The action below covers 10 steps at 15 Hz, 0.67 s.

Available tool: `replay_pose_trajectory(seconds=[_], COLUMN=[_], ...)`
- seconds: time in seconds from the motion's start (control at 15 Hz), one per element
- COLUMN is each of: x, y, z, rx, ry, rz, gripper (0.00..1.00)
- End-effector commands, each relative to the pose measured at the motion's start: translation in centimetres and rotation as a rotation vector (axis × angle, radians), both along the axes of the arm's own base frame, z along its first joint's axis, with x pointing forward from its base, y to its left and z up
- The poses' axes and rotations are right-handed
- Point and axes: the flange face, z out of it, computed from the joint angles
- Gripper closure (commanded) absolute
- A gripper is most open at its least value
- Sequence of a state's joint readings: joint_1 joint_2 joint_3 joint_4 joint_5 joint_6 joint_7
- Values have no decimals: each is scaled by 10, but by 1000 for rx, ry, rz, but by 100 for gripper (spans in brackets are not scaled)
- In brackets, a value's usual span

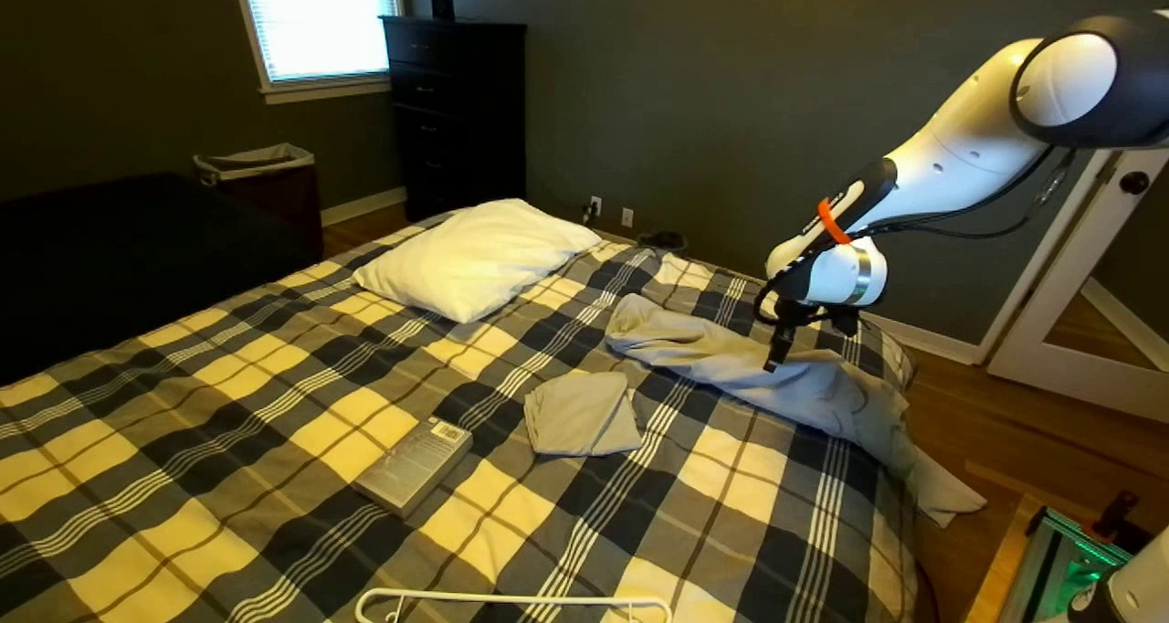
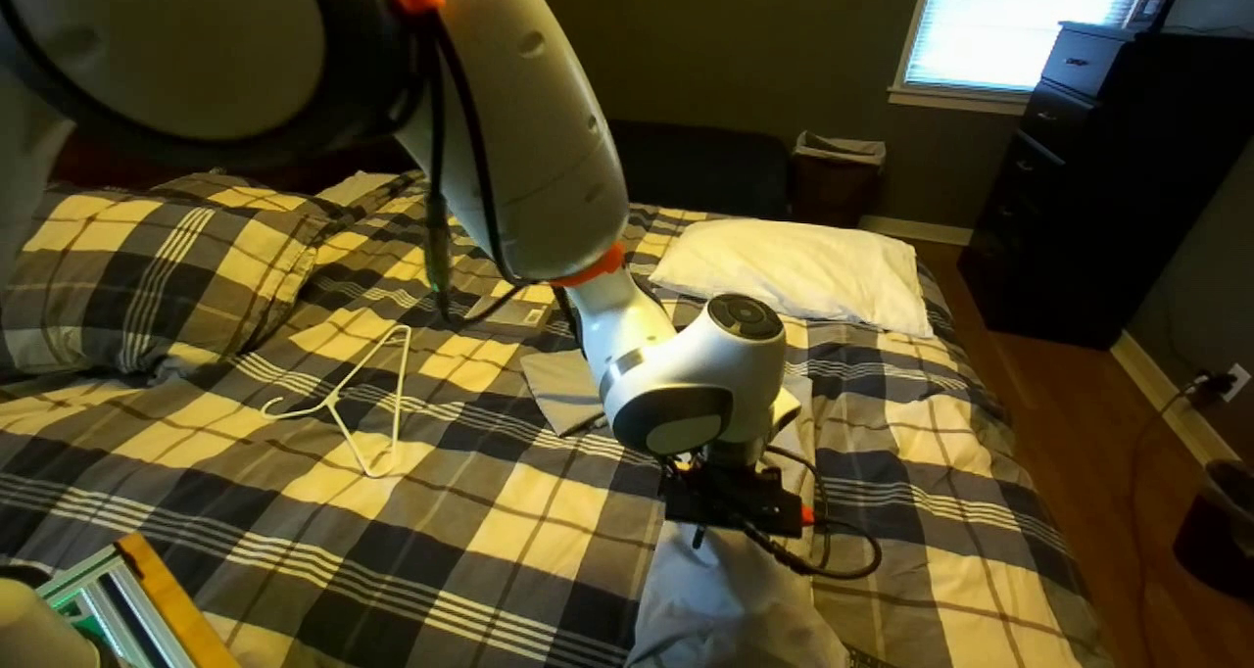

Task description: Fold the pillow case from left to right.

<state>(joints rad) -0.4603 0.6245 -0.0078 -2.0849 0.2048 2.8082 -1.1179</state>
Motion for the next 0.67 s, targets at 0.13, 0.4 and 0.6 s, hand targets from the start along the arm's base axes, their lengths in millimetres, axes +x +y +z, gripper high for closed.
replay_pose_trajectory(seconds=[0.13, 0.4, 0.6], x=[20, 22, 25], y=[-11, 6, 7], z=[-73, -102, -113], rx=[78, 133, 129], ry=[25, 67, 80], rz=[-35, -7, 5], gripper=[0, 0, 27])
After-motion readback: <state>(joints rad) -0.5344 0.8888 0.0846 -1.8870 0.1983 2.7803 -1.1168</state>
